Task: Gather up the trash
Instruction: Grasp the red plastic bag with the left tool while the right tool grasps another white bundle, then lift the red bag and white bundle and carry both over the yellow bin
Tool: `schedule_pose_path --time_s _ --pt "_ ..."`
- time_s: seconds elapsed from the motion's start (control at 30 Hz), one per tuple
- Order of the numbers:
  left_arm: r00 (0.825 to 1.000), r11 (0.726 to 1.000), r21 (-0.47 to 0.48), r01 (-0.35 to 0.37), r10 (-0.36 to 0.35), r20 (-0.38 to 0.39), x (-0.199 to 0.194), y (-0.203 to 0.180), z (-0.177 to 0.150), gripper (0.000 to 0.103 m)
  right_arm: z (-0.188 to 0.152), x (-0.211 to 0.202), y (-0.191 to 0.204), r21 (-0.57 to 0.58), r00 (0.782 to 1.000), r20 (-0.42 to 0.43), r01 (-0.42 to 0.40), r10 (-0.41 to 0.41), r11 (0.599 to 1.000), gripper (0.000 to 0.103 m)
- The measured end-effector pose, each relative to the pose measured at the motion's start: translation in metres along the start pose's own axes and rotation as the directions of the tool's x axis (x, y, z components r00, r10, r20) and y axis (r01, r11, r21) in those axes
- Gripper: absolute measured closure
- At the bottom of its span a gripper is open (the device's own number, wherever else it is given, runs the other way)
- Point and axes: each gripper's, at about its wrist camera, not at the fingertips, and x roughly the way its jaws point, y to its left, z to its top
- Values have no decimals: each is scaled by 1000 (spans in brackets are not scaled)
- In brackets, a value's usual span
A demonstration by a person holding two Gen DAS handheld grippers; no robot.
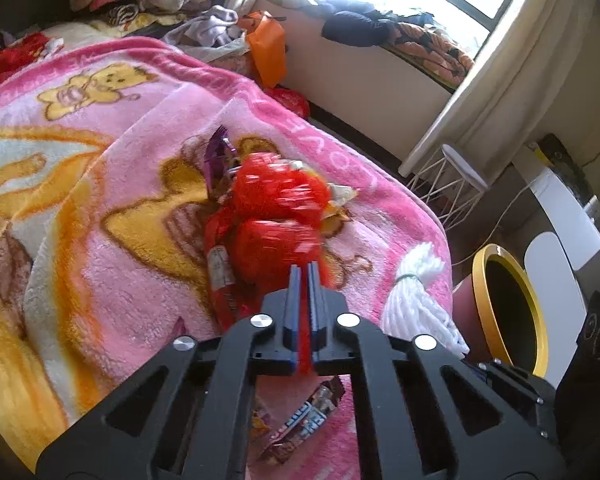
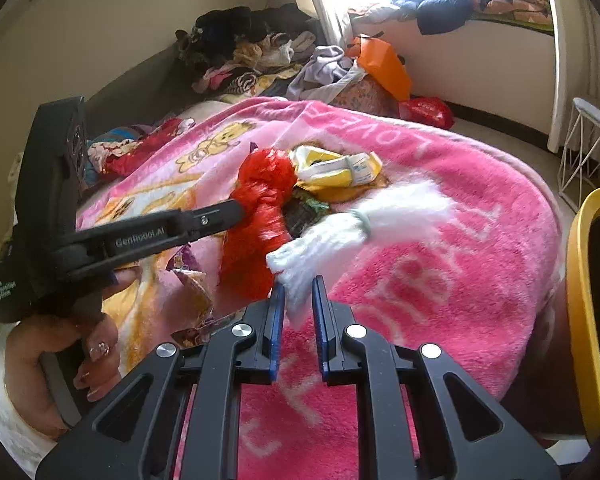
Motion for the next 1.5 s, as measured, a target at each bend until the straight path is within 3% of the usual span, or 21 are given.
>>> schedule_pose_path --time_s 0.2,0.27,0.3,0.33,0.37,0.4,0.6,0.67,0.73,0.8,0.97,1.23,1.5 --pt "999 998 63 -12 9 44 -13 -17 2 103 3 -12 -5 3 1000 22 0 0 1000 90" --pt "998 995 83 -47 43 49 -15 -20 3 103 3 -16 -6 4 1000 30 0 0 1000 90" --pt "995 992 100 -83 76 67 -17 -22 3 97 4 -17 -6 5 999 33 1 -1 1000 90" --pt "994 991 103 -89 82 66 -17 -22 3 67 4 -20 -7 6 999 38 1 -1 1000 90" --pt "994 991 100 -92 86 61 -15 -22 4 50 5 -21 -8 6 999 41 1 -1 1000 90" --pt "995 991 95 -90 85 56 -14 -20 3 40 5 -22 -7 7 999 44 3 -4 1000 90" --pt "985 979 111 -173 174 0 10 -19 0 42 9 -37 -14 20 997 77 15 -16 1000 90" --pt "978 972 122 -203 207 -20 18 -18 -3 52 9 -42 -18 25 996 88 20 -23 999 90" --pt "973 966 128 -225 230 -30 23 -17 -5 76 11 -50 -22 29 994 105 31 -33 999 90" --pt "971 965 127 -229 235 -35 23 -16 -6 85 13 -55 -26 31 992 117 36 -40 999 90" --pt "986 982 87 -169 168 23 -1 -20 -4 91 17 -74 -37 42 987 155 38 -44 998 90" --pt "988 990 105 -96 82 127 -36 -51 10 93 21 -99 -54 49 976 209 49 -58 998 90" --pt "989 992 126 -7 -12 144 -47 -80 16 93 23 -122 -72 66 967 246 56 -71 996 90"
